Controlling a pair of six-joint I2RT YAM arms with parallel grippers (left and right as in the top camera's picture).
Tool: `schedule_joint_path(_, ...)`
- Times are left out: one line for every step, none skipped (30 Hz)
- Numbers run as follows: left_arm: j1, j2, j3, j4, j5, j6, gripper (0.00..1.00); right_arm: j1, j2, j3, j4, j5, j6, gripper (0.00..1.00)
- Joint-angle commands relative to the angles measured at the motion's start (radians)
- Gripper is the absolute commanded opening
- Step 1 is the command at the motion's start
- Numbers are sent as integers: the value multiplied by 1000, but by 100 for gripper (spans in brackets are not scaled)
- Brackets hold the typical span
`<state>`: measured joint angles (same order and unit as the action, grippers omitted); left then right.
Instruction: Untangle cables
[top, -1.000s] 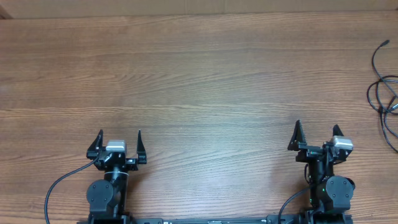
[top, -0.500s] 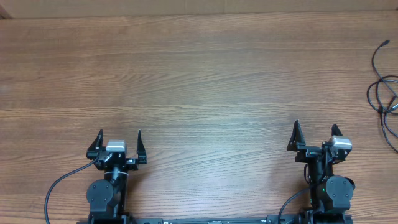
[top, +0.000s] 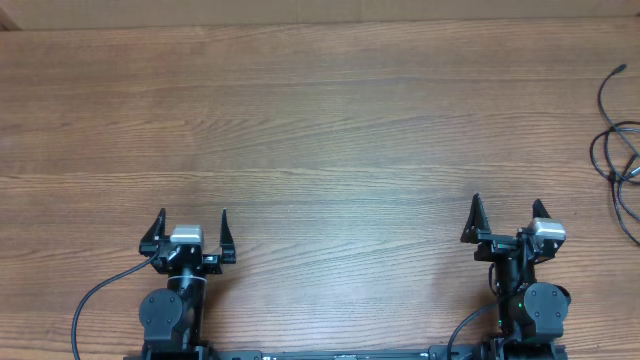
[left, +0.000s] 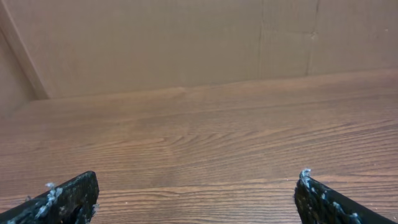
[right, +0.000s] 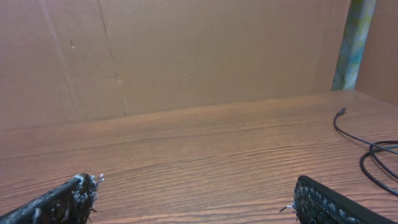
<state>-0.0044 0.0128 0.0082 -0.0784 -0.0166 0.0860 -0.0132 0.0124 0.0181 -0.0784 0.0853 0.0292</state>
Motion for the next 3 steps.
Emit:
schedule_joint_path(6,-8,-3,1,-5,23,100,-4,-10,-10,3,0,-4,100)
schedule_joint_path(6,-8,-3,1,-5,23,100,-4,-10,-10,3,0,-4,100)
schedule_joint_path(6,-8,-3,1,-5,23,99,-4,-10,-10,3,0,-4,100)
